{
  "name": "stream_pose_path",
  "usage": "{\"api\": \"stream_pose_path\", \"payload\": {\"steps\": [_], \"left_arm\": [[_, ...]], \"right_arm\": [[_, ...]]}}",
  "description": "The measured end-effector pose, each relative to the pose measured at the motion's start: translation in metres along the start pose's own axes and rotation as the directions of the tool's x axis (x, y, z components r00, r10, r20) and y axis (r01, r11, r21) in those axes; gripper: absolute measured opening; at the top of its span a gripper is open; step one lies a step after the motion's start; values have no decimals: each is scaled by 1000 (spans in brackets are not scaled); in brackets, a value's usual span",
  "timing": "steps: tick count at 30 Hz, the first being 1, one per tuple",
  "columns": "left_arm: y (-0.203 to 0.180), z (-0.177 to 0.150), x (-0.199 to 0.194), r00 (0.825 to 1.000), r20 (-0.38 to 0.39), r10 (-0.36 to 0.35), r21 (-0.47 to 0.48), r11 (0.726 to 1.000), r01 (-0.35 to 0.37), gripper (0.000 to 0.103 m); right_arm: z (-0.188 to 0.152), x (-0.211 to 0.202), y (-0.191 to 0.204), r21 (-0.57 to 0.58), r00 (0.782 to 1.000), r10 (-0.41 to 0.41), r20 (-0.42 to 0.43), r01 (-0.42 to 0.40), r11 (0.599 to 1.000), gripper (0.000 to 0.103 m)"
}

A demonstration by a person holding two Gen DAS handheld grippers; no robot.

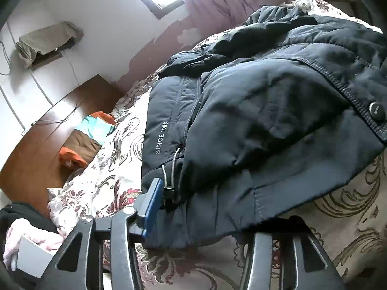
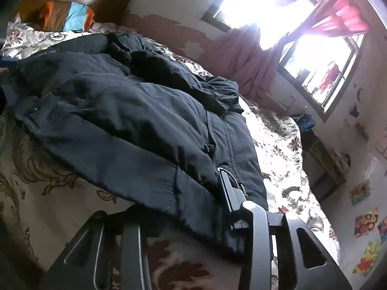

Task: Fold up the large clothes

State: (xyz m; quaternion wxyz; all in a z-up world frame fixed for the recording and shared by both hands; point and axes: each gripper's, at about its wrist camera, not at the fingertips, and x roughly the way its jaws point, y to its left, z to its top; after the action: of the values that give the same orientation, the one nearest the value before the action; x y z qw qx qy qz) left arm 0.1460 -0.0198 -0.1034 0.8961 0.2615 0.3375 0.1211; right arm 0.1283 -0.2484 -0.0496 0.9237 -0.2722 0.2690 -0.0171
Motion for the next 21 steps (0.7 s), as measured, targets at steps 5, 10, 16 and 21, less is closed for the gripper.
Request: {"api": "stream_pose_path", "payload": {"steps": [5,10,16,21], "left_arm": [[-2,-1,-2,999,11,-31,0,1000,31,28],[9,1,-13,993,81,-84,-54,995,89,15],[37,3,-32,973,169,-157,-194,963,189,10],[62,2,-50,955,199,-219,-317,908,274,9]], "right_arm": [[-2,-2,-4,43,999,48,8,-48,998,19],[-2,-11,-9,87,996,66,56,-71,994,14],[0,-30,-26,204,988,107,115,-129,970,12],[0,-61,-39,268,976,123,179,-169,949,11]]}}
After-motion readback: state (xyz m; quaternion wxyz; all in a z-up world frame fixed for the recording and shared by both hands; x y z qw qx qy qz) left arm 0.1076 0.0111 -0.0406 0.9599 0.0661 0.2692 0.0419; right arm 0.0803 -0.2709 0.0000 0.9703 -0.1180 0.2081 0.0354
